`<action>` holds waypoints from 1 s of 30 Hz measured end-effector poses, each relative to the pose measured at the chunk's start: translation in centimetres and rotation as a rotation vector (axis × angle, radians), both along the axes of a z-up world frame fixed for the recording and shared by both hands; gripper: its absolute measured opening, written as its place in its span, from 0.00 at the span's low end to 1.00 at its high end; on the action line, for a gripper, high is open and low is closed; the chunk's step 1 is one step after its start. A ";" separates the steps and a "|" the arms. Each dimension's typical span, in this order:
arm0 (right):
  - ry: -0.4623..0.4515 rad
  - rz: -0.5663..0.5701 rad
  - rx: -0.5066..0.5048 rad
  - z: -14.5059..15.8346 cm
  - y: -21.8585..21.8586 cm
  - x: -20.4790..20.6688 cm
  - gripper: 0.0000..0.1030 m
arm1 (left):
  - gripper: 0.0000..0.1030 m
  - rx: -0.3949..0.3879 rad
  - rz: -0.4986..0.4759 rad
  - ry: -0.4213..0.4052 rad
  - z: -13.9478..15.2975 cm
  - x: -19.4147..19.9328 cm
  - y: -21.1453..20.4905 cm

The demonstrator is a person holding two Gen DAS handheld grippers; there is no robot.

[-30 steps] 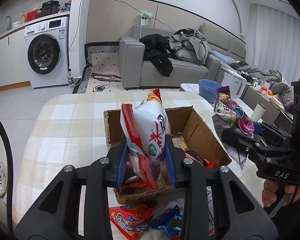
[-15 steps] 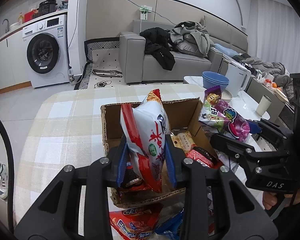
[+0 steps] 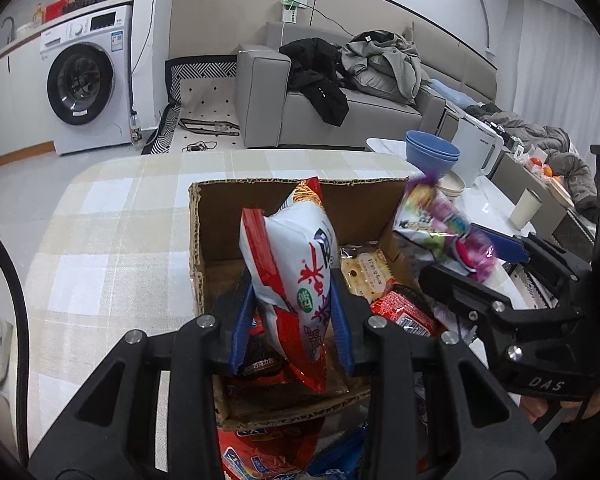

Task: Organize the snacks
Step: 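Open both grippers to drop the bags into the box, then move both tools back toward the remaining snack packets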

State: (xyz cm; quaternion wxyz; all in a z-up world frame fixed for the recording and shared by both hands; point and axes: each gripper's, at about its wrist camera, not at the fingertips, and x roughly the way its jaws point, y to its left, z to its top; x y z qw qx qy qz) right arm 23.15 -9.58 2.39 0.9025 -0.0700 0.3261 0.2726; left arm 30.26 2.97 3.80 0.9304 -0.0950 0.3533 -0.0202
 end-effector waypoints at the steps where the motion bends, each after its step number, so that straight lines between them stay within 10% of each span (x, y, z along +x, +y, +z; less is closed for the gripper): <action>1: -0.003 0.000 0.006 0.1 -0.1 0.0 0.90 | 0.30 -0.005 0.000 0.002 -0.1 0.1 0.2; 16: 0.031 -0.050 0.042 0.0 -5.9 -2.5 1.00 | 0.99 0.048 -0.025 -0.031 1.5 -3.2 -0.6; 30: 0.133 -0.104 0.064 -3.2 -9.1 -6.3 1.00 | 0.99 0.047 0.035 -0.029 0.2 -11.2 1.4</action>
